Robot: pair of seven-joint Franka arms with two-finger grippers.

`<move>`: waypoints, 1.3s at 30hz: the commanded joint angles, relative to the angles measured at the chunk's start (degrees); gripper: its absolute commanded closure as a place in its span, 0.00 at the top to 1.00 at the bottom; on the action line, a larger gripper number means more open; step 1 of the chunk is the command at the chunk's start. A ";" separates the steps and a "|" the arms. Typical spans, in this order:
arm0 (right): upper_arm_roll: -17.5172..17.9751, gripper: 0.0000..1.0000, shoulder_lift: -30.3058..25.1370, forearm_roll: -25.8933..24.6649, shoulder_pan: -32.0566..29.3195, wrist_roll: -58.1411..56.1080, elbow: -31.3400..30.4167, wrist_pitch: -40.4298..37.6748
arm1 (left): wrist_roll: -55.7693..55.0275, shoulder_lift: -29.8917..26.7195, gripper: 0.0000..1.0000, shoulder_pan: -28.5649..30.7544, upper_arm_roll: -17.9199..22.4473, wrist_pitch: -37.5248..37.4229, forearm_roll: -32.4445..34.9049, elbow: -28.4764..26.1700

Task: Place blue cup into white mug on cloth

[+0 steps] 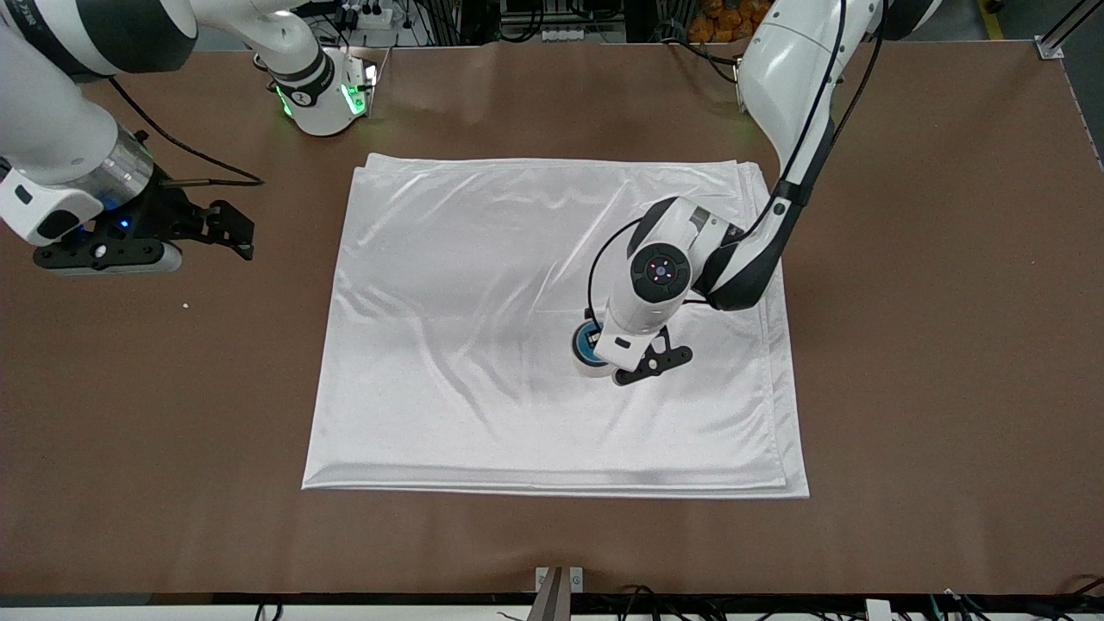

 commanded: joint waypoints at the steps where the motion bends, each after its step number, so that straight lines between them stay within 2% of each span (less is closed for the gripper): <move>1: 0.72 1.00 -1.33 -0.33 -1.79 -0.77 -1.48 0.06 | -0.23 -0.33 1.00 -0.10 0.25 0.26 1.21 0.46; 12: 0.89 1.00 -0.62 -0.33 -2.76 -1.21 -0.69 0.32 | 0.73 -3.32 1.00 2.27 1.92 0.00 1.47 0.46; 20: 1.25 1.00 1.13 -0.24 -5.66 -2.00 2.82 -0.03 | 8.11 -5.17 1.00 8.24 2.09 -0.09 1.82 0.55; 28: 1.33 1.00 0.87 -0.24 -8.38 -8.24 3.00 0.06 | 17.60 -6.92 1.00 15.62 2.09 -2.54 1.82 0.37; 33: 2.04 1.00 0.87 0.46 -9.96 -8.07 3.70 0.32 | 25.95 -8.60 1.00 21.08 1.83 -5.18 1.82 0.46; 39: 2.48 1.00 0.78 3.01 -10.84 -7.54 3.79 0.67 | 31.75 -8.68 1.00 24.15 2.01 -5.27 1.82 0.46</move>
